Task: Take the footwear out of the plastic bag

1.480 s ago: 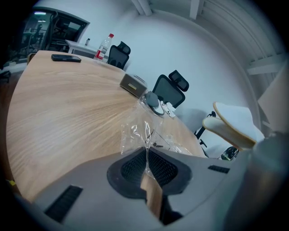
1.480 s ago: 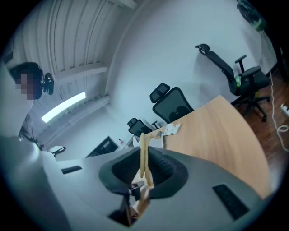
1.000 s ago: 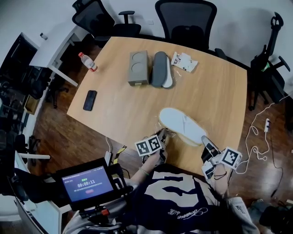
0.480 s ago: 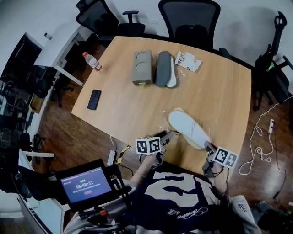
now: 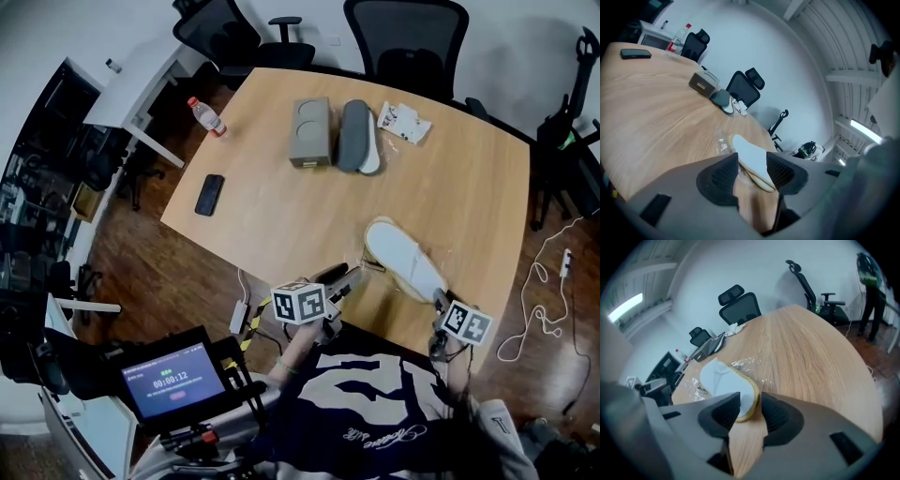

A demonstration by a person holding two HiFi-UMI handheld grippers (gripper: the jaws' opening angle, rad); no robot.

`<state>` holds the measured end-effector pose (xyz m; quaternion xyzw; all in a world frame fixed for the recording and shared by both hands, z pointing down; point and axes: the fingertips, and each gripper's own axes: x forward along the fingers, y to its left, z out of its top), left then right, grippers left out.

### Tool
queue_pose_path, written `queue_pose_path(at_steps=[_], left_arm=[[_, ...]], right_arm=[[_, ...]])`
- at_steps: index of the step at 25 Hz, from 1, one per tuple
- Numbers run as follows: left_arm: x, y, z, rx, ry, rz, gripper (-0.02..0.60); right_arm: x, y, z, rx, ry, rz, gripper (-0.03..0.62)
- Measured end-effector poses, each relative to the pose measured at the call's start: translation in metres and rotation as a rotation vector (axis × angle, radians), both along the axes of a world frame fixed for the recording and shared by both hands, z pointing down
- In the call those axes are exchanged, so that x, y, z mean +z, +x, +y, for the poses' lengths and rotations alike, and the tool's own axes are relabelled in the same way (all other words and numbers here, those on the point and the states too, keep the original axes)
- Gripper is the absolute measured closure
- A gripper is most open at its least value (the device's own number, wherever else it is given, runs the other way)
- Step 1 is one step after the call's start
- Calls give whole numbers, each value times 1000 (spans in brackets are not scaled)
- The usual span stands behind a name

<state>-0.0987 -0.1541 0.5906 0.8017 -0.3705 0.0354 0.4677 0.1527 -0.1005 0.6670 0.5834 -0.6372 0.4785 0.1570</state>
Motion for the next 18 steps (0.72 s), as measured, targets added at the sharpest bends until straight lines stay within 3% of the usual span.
queue_pose_path(at_steps=[3,9,18], left_arm=[[-23,-10,4,-9,62,-10,390],[-33,0,14,13,111,30,391],[-48,45,49,74,166,48,393]], right_arm=[[-16,-1,12,-5,37,80,445],[-57,-9,22,59,173,-11,446],[-119,-55,31,-121,329,-109,448]])
